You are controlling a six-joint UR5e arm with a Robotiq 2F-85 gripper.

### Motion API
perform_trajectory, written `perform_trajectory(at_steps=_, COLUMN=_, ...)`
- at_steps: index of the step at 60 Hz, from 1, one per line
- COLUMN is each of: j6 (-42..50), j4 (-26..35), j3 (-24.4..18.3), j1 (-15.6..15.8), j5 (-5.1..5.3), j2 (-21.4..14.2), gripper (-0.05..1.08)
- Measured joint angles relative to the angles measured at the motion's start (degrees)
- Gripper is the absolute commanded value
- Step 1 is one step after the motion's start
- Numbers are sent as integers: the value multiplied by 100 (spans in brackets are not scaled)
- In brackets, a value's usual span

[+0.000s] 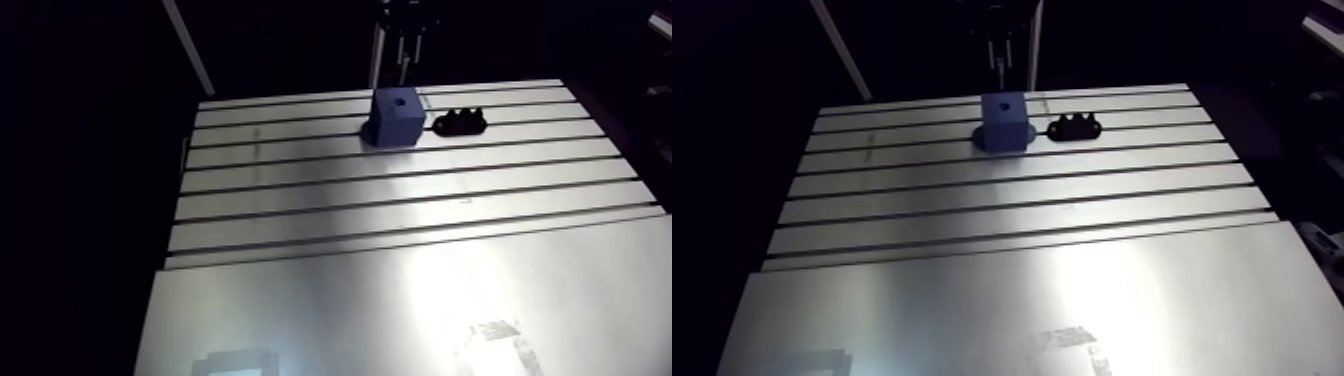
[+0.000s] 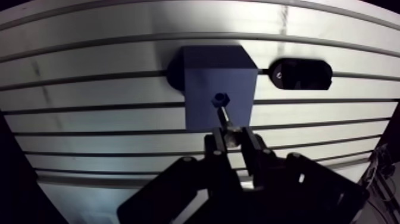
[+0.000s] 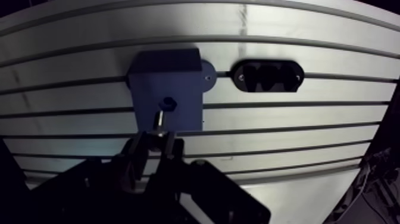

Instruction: Pick up the M10 bolt and insert it into the hex recess until seated.

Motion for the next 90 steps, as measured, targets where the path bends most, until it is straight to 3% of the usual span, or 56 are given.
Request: perform_trajectory(at_steps=90, j6=11, j4=-110, j3=95, j1=5, j5=-16, j2=144, gripper=81)
